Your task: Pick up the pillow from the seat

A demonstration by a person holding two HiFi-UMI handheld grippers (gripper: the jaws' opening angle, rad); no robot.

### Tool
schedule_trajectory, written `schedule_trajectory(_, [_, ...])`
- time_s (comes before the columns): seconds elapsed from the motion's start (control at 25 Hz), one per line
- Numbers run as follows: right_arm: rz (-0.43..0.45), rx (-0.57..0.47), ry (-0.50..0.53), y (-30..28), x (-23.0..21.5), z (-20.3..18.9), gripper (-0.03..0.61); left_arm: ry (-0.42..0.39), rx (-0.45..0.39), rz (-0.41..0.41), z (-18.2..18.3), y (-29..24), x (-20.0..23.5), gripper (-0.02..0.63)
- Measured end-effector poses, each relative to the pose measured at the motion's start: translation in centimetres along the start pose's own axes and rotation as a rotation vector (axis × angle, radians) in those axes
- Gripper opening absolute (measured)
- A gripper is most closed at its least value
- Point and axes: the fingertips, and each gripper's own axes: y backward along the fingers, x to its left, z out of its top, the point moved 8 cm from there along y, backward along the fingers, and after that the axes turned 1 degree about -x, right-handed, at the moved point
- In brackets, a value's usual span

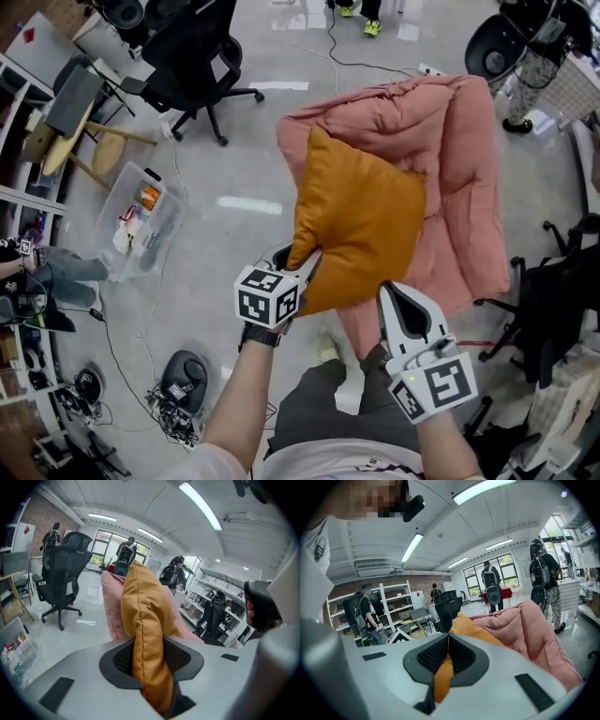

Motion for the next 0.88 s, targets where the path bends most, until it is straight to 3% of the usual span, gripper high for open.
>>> schedule_trajectory(0.12, [-0.023, -0.004, -0.012, 0.8, -0.9, 0.4, 0.015, -0.022, 0.0, -0.012, 0.3, 0.1, -1.2, 0.118])
schedule_trajectory(0.52, [-0.088, -0.026, -0.085, 3.5, -4.3, 0.4, 0.015, -0.043, -0.027, -0.041, 1.9, 1.1, -6.4, 0.103])
schedule_trajectory(0.88, [-0.134, -0.088, -0.115, 6.8, -6.6, 2.0, 0.015, -0.181, -0.064, -0.086, 5.7, 3.3, -13.3, 0.095])
